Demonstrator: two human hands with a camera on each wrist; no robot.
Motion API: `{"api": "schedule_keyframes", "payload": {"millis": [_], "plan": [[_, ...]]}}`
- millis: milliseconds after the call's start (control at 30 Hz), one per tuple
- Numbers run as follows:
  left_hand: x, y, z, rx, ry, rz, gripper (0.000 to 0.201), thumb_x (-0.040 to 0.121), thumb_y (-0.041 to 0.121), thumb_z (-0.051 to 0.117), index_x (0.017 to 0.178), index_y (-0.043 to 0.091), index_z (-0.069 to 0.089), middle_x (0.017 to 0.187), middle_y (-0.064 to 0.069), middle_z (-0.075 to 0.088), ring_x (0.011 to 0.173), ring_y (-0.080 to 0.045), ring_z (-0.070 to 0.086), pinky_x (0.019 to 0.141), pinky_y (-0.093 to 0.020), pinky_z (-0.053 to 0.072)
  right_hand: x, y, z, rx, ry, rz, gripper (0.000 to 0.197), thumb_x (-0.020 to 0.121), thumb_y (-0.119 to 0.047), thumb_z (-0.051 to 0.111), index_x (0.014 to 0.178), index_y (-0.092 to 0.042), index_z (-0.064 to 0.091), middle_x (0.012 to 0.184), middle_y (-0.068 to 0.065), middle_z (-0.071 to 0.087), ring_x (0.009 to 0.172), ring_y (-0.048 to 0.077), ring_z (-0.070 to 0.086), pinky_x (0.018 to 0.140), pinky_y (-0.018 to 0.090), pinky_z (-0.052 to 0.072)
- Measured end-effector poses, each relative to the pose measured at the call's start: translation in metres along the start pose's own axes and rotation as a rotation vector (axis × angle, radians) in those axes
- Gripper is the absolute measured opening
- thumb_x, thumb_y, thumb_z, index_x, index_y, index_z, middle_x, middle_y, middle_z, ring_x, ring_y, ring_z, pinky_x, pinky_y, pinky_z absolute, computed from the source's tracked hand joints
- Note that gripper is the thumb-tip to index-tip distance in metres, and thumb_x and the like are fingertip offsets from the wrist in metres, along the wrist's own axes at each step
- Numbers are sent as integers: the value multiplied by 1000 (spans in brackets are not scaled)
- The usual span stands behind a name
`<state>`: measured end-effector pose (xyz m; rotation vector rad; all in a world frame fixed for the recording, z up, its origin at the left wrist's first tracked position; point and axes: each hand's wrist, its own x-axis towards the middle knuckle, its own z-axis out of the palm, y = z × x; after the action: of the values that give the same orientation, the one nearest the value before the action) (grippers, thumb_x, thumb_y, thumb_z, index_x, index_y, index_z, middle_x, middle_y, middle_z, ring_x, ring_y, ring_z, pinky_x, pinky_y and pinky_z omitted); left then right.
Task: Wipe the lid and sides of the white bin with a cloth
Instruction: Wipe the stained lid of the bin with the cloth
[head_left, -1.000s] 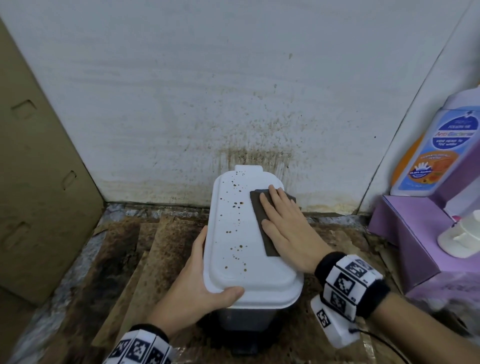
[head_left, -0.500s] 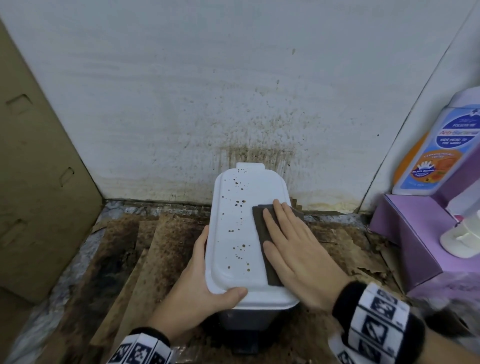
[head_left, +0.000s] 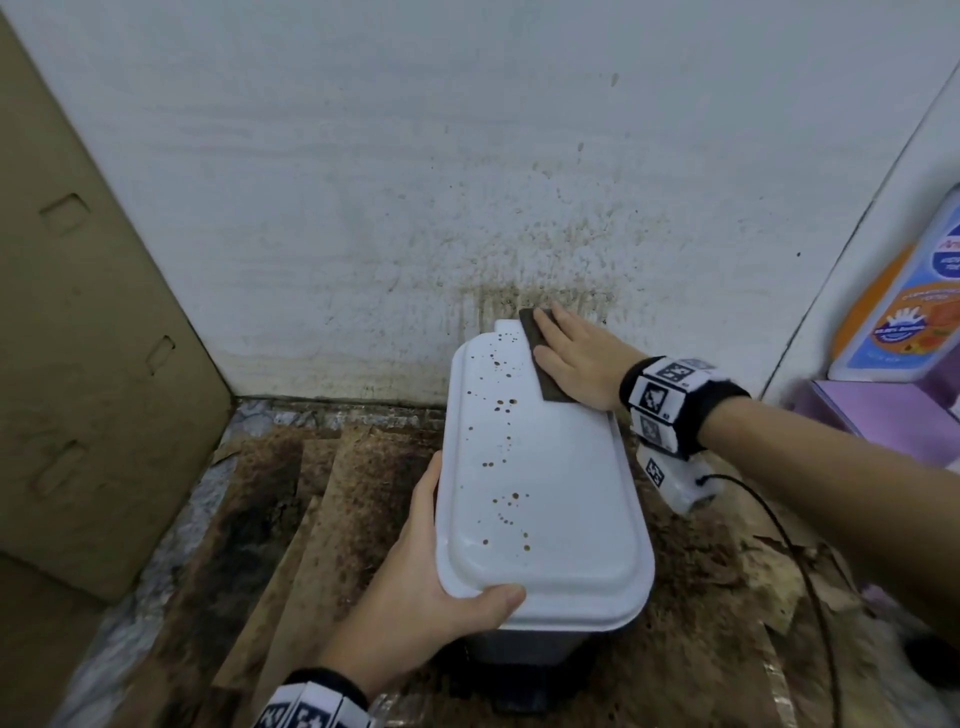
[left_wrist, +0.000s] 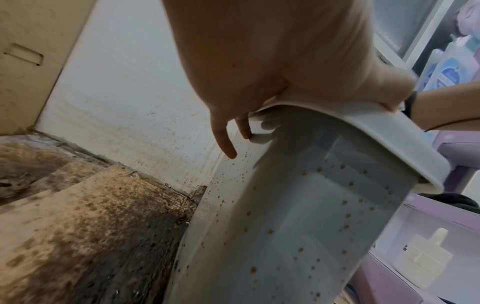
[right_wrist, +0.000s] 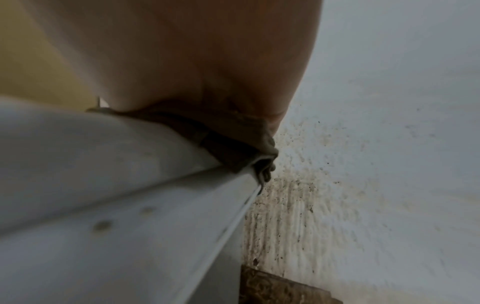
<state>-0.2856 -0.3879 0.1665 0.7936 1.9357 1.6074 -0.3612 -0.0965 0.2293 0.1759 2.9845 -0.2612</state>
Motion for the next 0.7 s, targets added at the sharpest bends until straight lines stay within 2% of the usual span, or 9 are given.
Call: {"api": "schedule_keyframes", "payload": {"millis": [133, 267, 367, 500, 600, 700], "plan": [[1, -1, 0, 6, 5, -6, 120, 70, 51, 89, 152, 61, 1, 152, 33, 37, 142, 1, 40, 115, -45, 42, 5, -3, -10, -18, -10, 1, 61, 109, -40, 17, 161, -12, 1, 168, 5, -17, 156, 19, -8, 127, 39, 4], [1, 0, 0, 21, -3, 1, 121, 69, 53, 89, 152, 61, 1, 154, 33, 36, 143, 2, 40, 116, -45, 41, 1, -4, -11, 27, -28, -29, 60, 110, -36, 18, 161, -7, 1, 169, 9, -13, 156, 19, -10, 123, 31, -4], [1, 2, 0, 33, -8, 18, 116, 72, 47, 89, 149, 65, 4, 152, 32, 39, 141, 1, 42, 114, -43, 43, -12, -4, -9, 49, -35, -33, 61, 110, -36, 17, 160, -6, -3, 169, 8, -13, 156, 18, -11, 118, 22, -10], [0, 3, 0, 81, 13, 35, 112, 71, 46, 88, 144, 70, 6, 149, 38, 37, 140, 8, 40, 112, -35, 43, -42, -8, 1, 38, -3, -43, 62, 110, -37, 16, 160, -7, -5, 168, 6, -16, 155, 19, -16, 121, 28, -10], [0, 1, 0, 96, 23, 28, 114, 69, 50, 88, 144, 70, 4, 151, 39, 34, 141, 8, 38, 114, -38, 42, -73, -14, 13, 78, 2, -46, 64, 109, -41, 16, 160, -10, -7, 167, 2, -20, 153, 15, -20, 121, 28, -12], [-1, 0, 0, 89, 24, 14, 115, 69, 51, 89, 144, 72, 4, 152, 38, 34, 142, 5, 38, 114, -42, 42, -109, -26, 25, 119, 18, -54, 64, 109, -44, 15, 160, -15, -10, 166, -3, -23, 151, 10, -26, 125, 32, -10]]}}
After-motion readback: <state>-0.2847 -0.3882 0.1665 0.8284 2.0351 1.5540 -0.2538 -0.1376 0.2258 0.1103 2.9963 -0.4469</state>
